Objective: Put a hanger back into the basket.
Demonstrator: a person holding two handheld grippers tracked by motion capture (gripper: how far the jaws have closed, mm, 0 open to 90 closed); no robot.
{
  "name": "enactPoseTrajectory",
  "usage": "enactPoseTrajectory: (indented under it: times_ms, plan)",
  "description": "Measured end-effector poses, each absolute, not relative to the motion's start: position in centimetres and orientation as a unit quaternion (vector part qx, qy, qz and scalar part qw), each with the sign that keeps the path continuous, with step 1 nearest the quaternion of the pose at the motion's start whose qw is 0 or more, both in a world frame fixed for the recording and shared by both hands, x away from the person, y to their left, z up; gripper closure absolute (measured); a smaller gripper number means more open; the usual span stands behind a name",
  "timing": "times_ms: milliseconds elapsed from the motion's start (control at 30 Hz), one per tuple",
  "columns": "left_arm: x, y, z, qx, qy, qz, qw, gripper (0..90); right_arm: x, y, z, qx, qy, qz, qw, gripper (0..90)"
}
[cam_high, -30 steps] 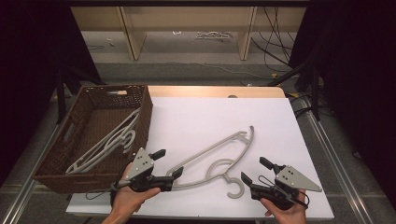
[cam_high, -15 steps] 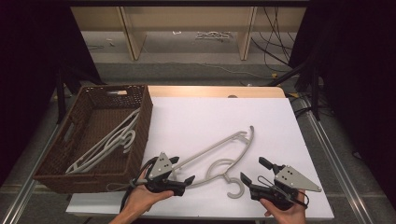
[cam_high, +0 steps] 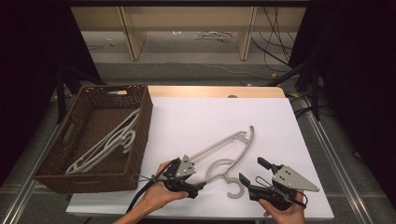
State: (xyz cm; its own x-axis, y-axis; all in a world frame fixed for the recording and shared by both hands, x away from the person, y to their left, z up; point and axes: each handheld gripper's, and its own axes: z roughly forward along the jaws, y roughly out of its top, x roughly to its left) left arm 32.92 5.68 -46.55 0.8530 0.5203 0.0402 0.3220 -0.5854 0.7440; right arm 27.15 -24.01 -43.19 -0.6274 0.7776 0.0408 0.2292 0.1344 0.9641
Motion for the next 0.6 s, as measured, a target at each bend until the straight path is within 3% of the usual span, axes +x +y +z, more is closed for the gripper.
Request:
enactPoseTrajectory:
  times_ms: [200, 600]
  plan:
    - [33.3, 4.1, -46.8, 0.913, 0.222, 0.107, 0.325, 29.6, 27.1, -24.2, -43.1, 0.355, 0.715, 0.55, 0.246, 18.5]
    - [34.3, 2.9, -46.5, 0.932, 0.214, 0.08, 0.28, 41.8, 27.1, -24.1, -43.1, 0.353, 0.715, 0.552, 0.244, 18.5]
